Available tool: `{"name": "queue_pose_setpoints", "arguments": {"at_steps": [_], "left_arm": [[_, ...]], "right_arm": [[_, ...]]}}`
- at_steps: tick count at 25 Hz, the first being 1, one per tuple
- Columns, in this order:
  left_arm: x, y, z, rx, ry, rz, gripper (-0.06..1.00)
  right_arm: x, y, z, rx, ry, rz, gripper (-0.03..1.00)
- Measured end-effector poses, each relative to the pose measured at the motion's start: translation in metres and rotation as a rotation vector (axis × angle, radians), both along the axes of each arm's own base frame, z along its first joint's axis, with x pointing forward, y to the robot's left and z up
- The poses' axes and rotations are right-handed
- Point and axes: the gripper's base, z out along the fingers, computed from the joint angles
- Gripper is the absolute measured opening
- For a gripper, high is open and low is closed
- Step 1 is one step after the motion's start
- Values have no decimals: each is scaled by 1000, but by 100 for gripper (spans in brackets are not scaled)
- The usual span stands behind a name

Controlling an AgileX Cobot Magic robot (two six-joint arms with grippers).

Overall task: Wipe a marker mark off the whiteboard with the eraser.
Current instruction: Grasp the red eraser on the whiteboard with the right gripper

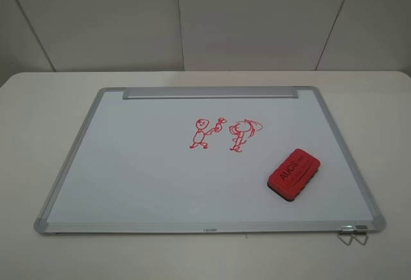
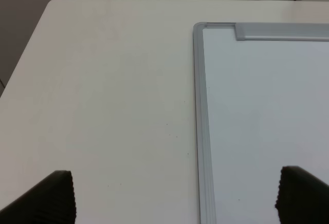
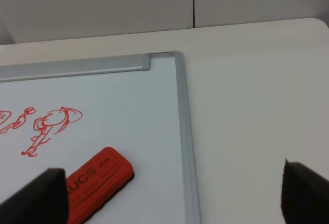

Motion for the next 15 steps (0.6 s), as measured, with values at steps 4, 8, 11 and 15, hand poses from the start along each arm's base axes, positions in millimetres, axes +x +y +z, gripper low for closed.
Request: {"name": "queue_pose_setpoints", "arguments": {"at_steps": [4,8,11,15], "left_arm": [[0,0,0,0,0,0,78],[0,0,0,0,0,0,78],[0,0,0,0,0,0,78],[0,0,0,0,0,0,78]], "right_arm": [[0,0,0,0,0,0,74],[0,0,0,0,0,0,74],[0,0,0,0,0,0,74],[0,0,0,0,0,0,74]]}}
